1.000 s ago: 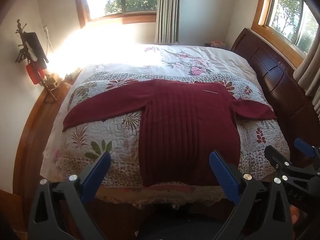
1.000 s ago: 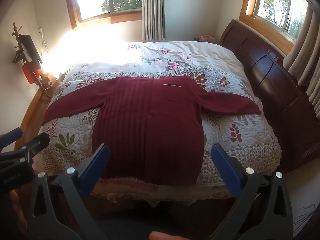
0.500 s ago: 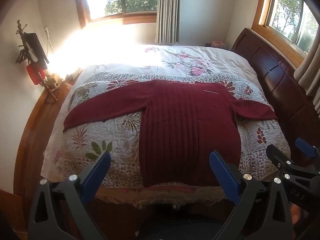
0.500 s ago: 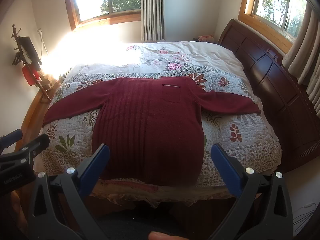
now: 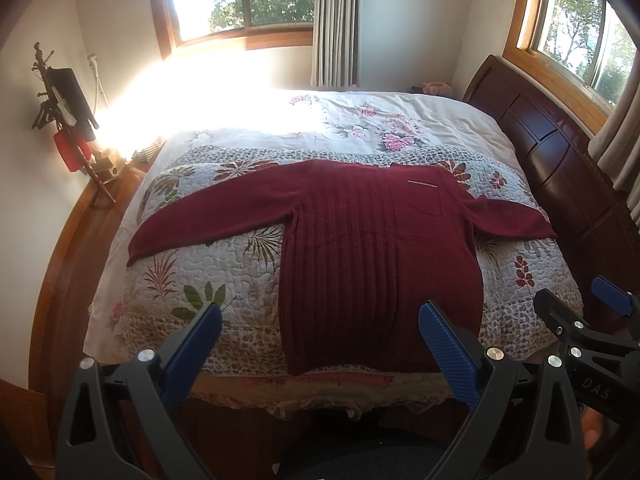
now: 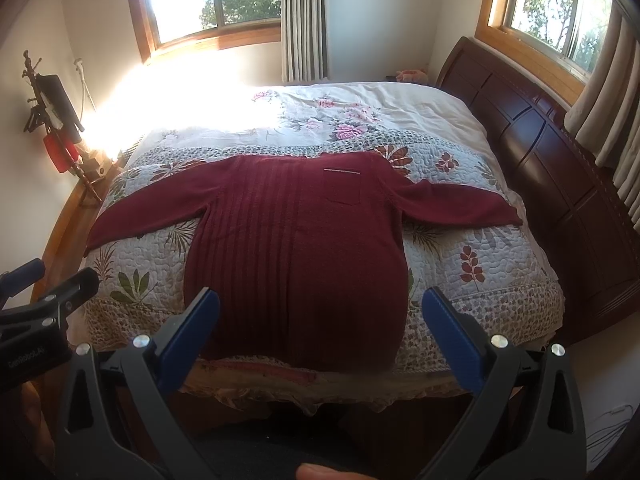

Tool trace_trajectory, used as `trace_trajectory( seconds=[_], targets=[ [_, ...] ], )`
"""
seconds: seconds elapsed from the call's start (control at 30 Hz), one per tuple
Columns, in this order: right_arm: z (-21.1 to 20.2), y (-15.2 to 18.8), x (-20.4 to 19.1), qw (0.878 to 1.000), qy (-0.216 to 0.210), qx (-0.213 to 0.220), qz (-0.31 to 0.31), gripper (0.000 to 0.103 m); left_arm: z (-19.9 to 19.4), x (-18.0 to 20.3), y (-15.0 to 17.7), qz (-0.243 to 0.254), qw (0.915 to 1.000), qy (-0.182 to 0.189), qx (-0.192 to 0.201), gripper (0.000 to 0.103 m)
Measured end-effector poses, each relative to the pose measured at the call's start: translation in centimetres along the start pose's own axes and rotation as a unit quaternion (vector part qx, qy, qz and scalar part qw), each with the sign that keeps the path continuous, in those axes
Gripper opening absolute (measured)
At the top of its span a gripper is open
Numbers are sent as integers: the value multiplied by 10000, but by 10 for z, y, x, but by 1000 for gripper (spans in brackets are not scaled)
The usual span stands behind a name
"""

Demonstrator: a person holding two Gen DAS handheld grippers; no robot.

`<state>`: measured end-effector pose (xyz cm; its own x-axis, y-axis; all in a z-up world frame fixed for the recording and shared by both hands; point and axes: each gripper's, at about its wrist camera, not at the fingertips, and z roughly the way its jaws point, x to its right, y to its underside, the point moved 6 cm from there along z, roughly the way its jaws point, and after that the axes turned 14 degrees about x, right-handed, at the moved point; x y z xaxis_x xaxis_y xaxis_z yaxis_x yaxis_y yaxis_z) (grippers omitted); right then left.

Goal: Fold small clothes

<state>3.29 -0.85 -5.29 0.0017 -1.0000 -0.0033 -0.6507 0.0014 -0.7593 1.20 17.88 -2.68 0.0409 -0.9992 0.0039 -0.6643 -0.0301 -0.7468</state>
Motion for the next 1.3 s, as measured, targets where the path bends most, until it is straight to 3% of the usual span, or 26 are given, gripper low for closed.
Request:
trace_trajectory(
  seconds=[1.3],
  targets=[
    [1, -9, -2, 10000, 64, 30, 50, 100, 0, 1, 0, 33, 10000, -39, 27, 99]
  ],
)
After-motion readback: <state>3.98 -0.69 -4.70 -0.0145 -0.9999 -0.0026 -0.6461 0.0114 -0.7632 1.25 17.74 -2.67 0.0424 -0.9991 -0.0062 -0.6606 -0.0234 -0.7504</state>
